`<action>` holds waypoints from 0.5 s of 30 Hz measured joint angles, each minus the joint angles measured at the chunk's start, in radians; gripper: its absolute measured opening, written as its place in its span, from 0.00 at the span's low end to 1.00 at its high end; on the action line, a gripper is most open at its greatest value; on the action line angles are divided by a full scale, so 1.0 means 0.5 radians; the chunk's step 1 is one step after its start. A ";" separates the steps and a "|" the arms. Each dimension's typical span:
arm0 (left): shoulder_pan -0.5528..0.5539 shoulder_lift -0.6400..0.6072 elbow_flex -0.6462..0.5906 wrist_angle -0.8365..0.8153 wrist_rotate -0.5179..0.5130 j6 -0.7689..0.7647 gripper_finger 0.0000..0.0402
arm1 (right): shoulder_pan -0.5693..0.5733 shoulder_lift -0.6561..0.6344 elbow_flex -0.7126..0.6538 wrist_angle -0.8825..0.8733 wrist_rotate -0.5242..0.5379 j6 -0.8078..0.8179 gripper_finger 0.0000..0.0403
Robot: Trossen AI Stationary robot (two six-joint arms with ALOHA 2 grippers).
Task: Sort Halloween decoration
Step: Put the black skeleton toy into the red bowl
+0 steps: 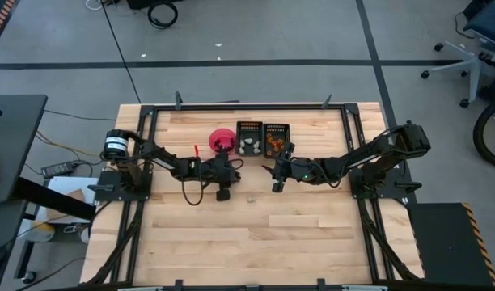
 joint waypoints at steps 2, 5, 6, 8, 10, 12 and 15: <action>0.000 0.000 -0.001 0.000 -0.006 0.000 0.19 | 0.000 0.000 0.000 -0.001 0.001 0.000 0.40; 0.002 0.001 -0.001 0.000 -0.032 -0.026 0.09 | 0.000 0.000 0.000 -0.001 0.002 0.004 0.40; 0.002 0.001 -0.002 0.001 -0.040 -0.031 0.05 | 0.000 0.000 0.000 -0.001 0.002 0.005 0.40; 0.002 0.001 -0.002 0.001 -0.042 -0.037 0.02 | 0.000 0.000 0.000 -0.001 0.003 0.004 0.40; 0.002 0.001 -0.002 0.002 -0.042 -0.028 0.02 | 0.000 0.000 0.000 -0.001 0.003 0.002 0.40; 0.002 -0.012 -0.004 -0.003 -0.039 -0.027 0.01 | 0.000 0.000 0.000 -0.001 0.004 0.001 0.40; 0.002 -0.070 -0.012 -0.038 -0.039 -0.011 0.01 | 0.000 -0.001 0.000 -0.007 0.004 0.001 0.40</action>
